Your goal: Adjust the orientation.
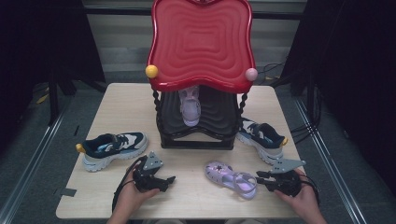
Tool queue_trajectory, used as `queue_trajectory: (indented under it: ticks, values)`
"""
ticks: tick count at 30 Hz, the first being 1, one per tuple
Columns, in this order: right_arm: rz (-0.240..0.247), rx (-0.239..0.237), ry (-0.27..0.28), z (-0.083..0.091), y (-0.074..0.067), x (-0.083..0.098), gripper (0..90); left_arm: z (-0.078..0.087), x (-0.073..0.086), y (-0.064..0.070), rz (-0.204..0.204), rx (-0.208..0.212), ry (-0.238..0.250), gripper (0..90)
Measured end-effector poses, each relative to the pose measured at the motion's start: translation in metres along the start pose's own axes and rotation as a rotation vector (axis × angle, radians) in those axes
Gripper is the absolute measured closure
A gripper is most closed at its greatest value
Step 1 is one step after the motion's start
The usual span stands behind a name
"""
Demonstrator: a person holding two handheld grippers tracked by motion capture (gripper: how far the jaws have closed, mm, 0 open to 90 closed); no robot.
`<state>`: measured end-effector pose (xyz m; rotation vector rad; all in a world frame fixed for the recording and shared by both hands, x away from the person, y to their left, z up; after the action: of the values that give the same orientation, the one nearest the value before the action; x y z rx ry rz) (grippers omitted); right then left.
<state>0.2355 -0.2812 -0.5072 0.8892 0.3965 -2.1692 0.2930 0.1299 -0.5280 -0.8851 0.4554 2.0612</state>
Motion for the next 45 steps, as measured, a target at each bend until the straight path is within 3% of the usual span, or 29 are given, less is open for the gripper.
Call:
queue_trajectory:
  ticks: [6, 10, 20, 26, 42, 45]
  values:
    - [-0.002, -0.052, -0.014, -0.004, -0.01, -0.001, 83.2, 0.0, 0.0, 0.0, 0.001, -0.001, 0.0, 18.9]
    - [-0.037, -0.081, -0.007, -0.002, -0.013, 0.002, 84.2, 0.0, 0.0, 0.0, 0.005, -0.002, 0.003, 18.9]
    - [-0.05, -0.117, -0.008, -0.007, -0.026, 0.002, 86.0, -0.001, 0.0, 0.001, 0.013, -0.004, 0.004, 18.2]
    - [-0.049, -0.113, -0.004, -0.01, -0.029, -0.001, 86.0, -0.001, -0.001, 0.001, 0.008, -0.01, -0.001, 17.5]
    - [-0.079, -0.155, 0.033, -0.025, -0.033, -0.011, 83.2, -0.003, -0.002, 0.002, 0.018, -0.011, 0.0, 15.7]
    - [-0.073, -0.137, 0.022, -0.025, -0.034, -0.012, 82.2, -0.003, -0.002, 0.003, 0.018, -0.011, 0.0, 15.7]
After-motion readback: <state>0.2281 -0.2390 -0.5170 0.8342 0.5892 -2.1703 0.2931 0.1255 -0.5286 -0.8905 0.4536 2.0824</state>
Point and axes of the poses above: each handheld gripper's, and its own axes: z roughly backward along the jaws, x roughly out of its underside, y roughly to its right, the point moved 3 cm from there along -z, roughly forward along the jaws, and after that the axes turned 1 degree about -z, right-handed, at the moved point
